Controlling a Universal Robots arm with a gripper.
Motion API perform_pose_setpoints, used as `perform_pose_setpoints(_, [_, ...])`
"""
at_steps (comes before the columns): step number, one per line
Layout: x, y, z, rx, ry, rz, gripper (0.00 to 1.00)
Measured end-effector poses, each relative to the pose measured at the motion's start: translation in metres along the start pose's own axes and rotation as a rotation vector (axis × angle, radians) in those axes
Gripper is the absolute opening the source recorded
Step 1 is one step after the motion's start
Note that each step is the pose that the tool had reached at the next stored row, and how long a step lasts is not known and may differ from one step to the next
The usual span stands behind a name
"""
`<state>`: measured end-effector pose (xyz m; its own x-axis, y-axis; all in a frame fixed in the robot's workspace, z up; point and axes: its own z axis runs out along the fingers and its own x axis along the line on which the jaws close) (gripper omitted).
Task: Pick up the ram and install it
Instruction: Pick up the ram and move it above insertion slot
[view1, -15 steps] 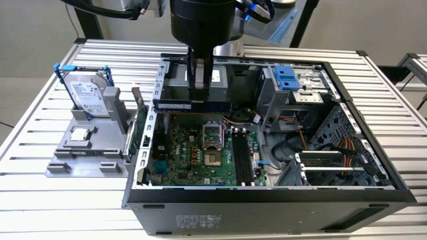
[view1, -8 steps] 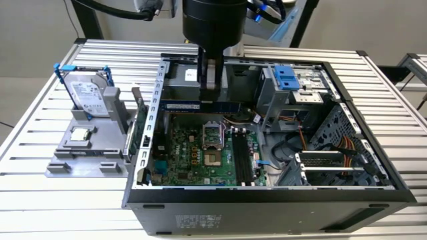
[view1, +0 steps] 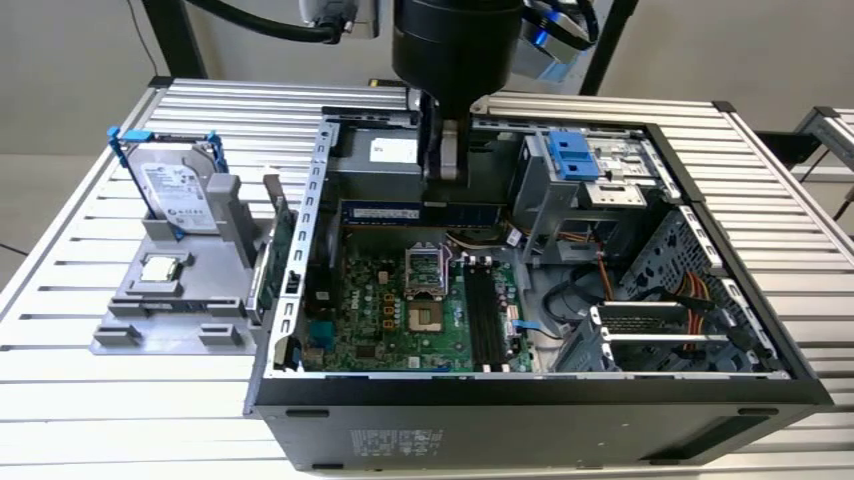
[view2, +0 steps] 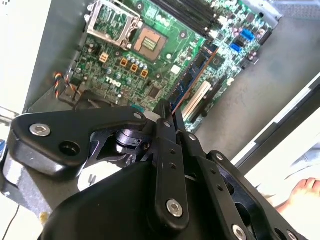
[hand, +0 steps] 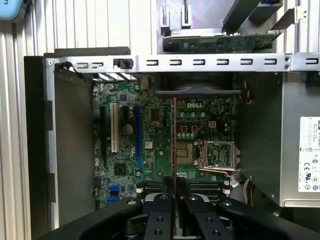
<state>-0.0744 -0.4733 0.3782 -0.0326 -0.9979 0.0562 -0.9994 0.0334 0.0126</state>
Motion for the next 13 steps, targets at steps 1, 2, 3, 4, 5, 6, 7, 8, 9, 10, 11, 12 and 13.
perform_pose_setpoints(1, [-0.0001,-0.0023,0.0,0.0,0.0,0.0,0.0])
perform_pose_setpoints(2, [-0.0001,-0.0047,0.0,0.0,0.0,0.0,0.0])
perform_pose_setpoints(3, [-0.0002,-0.0071,0.0,0.0,0.0,0.0,0.0])
perform_pose_setpoints(4, [-0.0003,-0.0093,0.0,0.0,0.0,0.0,0.0])
perform_pose_setpoints(5, [-0.0004,-0.0117,0.0,0.0,0.0,0.0,0.0])
perform_pose_setpoints(6, [-0.0005,-0.0138,0.0,0.0,0.0,0.0,0.0])
perform_pose_setpoints(7, [-0.0005,-0.0159,0.0,0.0,0.0,0.0,0.0])
perform_pose_setpoints(8, [-0.0006,-0.0182,0.0,0.0,0.0,0.0,0.0])
perform_pose_setpoints(9, [-0.0007,-0.0201,0.0,0.0001,-0.0001,0.0,0.0])
perform_pose_setpoints(10, [-0.0007,-0.0219,0.0,0.0,0.0,0.0,0.0])
perform_pose_setpoints(11, [-0.0008,-0.0237,0.0,0.0,-0.0001,0.0,0.0])
perform_pose_setpoints(12, [-0.0008,-0.0253,0.0,0.0,0.0,0.0,0.0])
perform_pose_setpoints(13, [-0.0009,-0.0269,0.0,0.0,0.0,0.0,0.0])
